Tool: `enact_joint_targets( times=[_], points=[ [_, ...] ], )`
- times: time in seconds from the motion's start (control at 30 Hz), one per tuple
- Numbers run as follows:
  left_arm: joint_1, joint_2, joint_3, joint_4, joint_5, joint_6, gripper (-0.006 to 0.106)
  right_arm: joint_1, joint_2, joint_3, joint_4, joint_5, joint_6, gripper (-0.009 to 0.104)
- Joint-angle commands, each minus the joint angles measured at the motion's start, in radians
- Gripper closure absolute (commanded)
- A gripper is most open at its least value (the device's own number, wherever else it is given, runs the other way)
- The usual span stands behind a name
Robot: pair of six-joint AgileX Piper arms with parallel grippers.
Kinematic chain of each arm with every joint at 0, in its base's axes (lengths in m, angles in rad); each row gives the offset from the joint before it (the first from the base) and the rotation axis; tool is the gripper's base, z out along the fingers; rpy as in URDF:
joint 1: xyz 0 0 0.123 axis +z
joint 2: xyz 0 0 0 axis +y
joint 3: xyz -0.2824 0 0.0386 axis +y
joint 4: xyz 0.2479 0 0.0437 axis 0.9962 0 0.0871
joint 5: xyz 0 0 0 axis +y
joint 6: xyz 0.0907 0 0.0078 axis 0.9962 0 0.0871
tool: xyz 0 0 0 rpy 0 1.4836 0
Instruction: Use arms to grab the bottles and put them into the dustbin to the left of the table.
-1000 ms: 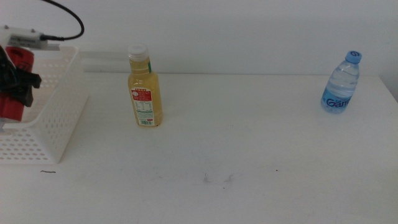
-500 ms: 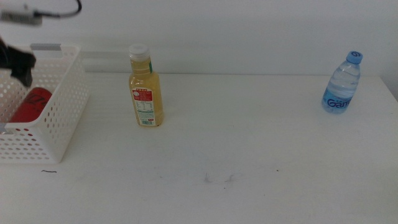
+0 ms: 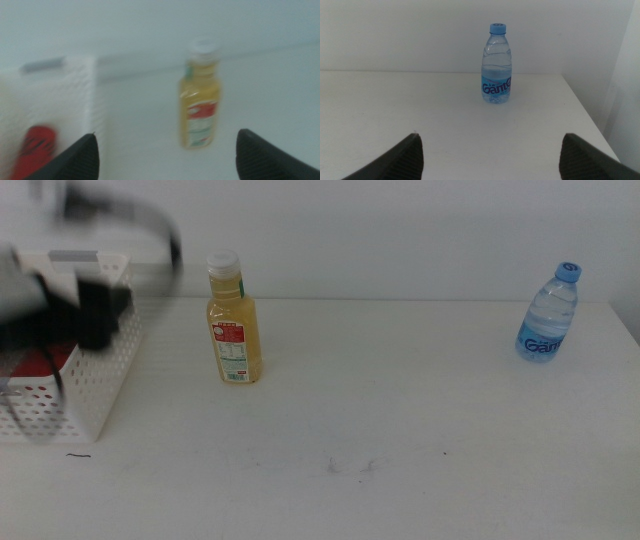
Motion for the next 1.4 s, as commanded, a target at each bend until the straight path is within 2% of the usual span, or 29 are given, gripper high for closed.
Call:
enact_joint_targets(
  times=[0.0, 0.07, 0.17, 0.43, 0.8, 1.37],
  points=[
    [-0.027, -0.075, 0.237, 0.035, -0.358, -0.072, 0.007, -0.007, -0.005, 0.004, -0.01, -0.012, -0.002, 0.007],
    [-0.027, -0.076, 0.447, 0.006, -0.707, -0.085, 0.007, -0.007, -0.005, 0.004, -0.01, -0.012, -0.002, 0.007],
    [-0.029, 0.029, 0.647, -0.059, -1.048, -0.031, 0.007, -0.007, -0.005, 0.004, -0.01, -0.012, -0.002, 0.007],
    [-0.029, 0.411, 0.629, -0.057, -1.296, -0.028, 0.007, -0.007, -0.005, 0.004, -0.01, -0.012, -0.002, 0.007],
    [-0.029, 0.73, 0.346, -0.054, -1.33, -0.071, 0.007, -0.007, -0.005, 0.004, -0.01, -0.012, -0.002, 0.007],
    [-0.029, 0.988, 0.066, -0.086, -1.281, -0.071, 0.007, -0.007, -0.005, 0.004, -0.01, -0.012, -0.002, 0.007]
  ],
)
